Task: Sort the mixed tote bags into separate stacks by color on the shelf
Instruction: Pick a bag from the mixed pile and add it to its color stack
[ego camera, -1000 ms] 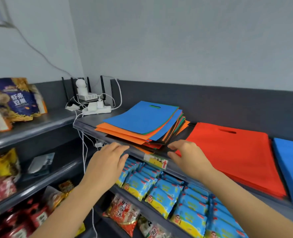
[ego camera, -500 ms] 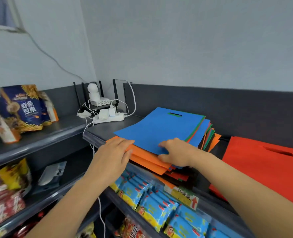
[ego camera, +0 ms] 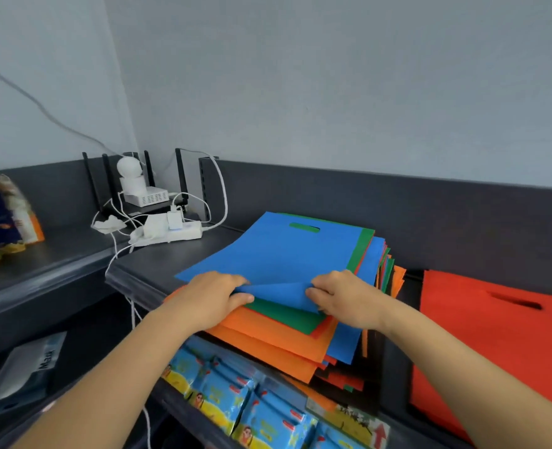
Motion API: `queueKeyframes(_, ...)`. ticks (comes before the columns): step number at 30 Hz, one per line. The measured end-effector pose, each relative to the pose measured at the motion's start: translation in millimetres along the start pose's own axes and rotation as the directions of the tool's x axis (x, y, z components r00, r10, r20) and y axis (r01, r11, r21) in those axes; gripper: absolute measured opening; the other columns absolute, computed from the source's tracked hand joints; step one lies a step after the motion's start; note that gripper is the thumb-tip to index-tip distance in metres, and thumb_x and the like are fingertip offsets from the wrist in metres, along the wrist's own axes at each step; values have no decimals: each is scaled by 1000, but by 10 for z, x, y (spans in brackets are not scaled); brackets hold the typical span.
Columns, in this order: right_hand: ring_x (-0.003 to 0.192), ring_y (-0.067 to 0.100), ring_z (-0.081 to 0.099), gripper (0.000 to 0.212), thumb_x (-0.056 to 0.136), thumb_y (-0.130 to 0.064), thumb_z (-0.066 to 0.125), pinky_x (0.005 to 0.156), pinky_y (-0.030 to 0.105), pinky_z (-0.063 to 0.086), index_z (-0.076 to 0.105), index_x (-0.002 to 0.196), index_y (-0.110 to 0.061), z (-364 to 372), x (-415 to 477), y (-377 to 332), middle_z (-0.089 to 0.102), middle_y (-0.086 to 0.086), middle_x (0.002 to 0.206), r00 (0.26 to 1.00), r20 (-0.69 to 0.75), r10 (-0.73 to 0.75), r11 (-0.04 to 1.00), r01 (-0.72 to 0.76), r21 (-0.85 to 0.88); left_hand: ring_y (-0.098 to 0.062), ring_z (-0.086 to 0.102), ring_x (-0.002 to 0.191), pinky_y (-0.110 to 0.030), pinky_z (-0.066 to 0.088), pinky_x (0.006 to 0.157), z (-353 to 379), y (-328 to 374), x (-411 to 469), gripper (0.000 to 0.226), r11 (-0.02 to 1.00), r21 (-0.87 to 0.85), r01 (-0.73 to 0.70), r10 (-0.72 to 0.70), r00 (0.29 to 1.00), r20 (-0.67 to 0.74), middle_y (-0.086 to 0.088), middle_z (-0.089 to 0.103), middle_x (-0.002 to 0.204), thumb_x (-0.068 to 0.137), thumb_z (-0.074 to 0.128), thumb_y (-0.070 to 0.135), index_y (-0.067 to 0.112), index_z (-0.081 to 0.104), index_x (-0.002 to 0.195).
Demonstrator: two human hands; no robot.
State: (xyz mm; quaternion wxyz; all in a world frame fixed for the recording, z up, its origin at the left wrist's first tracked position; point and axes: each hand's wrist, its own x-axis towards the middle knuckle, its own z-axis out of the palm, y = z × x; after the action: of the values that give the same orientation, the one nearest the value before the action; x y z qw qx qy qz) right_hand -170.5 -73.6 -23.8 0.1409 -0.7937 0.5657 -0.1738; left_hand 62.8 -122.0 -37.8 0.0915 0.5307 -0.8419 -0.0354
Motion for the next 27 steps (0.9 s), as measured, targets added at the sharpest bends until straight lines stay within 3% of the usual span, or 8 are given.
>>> queueKeyframes(4, 67, 27, 43, 38, 98, -22, 41, 62, 37, 33, 34, 62, -11, 87, -42, -77, 43, 8, 63, 993, -90, 75, 996, -79, -39, -18, 53, 69, -31, 34, 61, 55, -117, 144, 38, 997, -1, -80, 79, 993, -85, -3, 55, 69, 95, 48, 40, 8, 57, 77)
queueKeyframes(7, 64, 24, 37, 45, 97, -32, 44, 57, 35, 26, 29, 59, -14, 184, -113, -185, 34, 2, 56, 973, -161, 165, 984, -173, -38, -18, 48, 65, -33, 30, 60, 41, -147, 221, 41, 991, 40, -131, 135, 985, -110, 0, 45, 61, 95, 48, 41, 11, 47, 67)
queueKeyframes(10, 63, 18, 48, 58, 89, -62, 38, 62, 30, 37, 45, 62, -12, 290, -221, -249, 51, -1, 62, 943, -176, 282, 944, -241, 225, -18, 47, 63, -32, 32, 60, 59, -144, 246, 44, 984, 87, -158, 170, 973, -157, 1, 46, 61, 96, 45, 43, 13, 42, 63)
queueKeyframes(13, 81, 12, 60, 62, 86, -67, 40, 84, 37, 50, 65, 89, -10, 289, -281, -245, 66, 1, 90, 787, -275, 553, 715, -279, 641, -22, 59, 75, -32, 39, 59, 64, -92, 148, 39, 965, 193, -175, 219, 948, -233, 2, 58, 71, 95, 41, 51, 20, 58, 77)
queueKeyframes(15, 73, 17, 59, 46, 89, -50, 53, 77, 36, 55, 60, 97, -5, 188, -367, -247, 62, 12, 95, 643, -216, 734, 521, -330, 787, -25, 63, 64, -27, 34, 49, 102, -17, 24, 28, 924, 278, -262, 347, 879, -325, 1, 62, 64, 86, 58, 50, 25, 64, 76)
queueKeyframes(19, 56, 12, 63, 16, 84, -8, 66, 51, 17, 54, 61, 97, 0, 15, -727, -349, 64, 10, 81, 687, 89, 721, 269, -396, 878, -23, 53, 37, -26, 40, 37, 260, 275, -198, 24, 843, 347, -410, 526, 761, -380, 3, 53, 43, 68, 80, 41, 24, 66, 60)
queueKeyframes(23, 55, 10, 65, 24, 80, 9, 63, 51, 16, 53, 63, 103, 0, -35, -1100, -287, 68, 9, 81, 657, -32, 753, 348, -355, 868, -22, 56, 41, -27, 44, 38, 281, 642, -362, 21, 804, 336, -491, 591, 725, -354, 5, 56, 45, 63, 85, 36, 24, 68, 60)
queueKeyframes(27, 64, 15, 64, 28, 77, 7, 63, 52, 24, 54, 65, 101, -9, -100, -1571, -139, 67, 12, 96, 504, -349, 790, 577, -420, 701, -16, 61, 44, -25, 44, 36, 222, 946, -452, 38, 796, 315, -517, 604, 715, -352, 14, 64, 55, 40, 93, 17, 32, 73, 69)
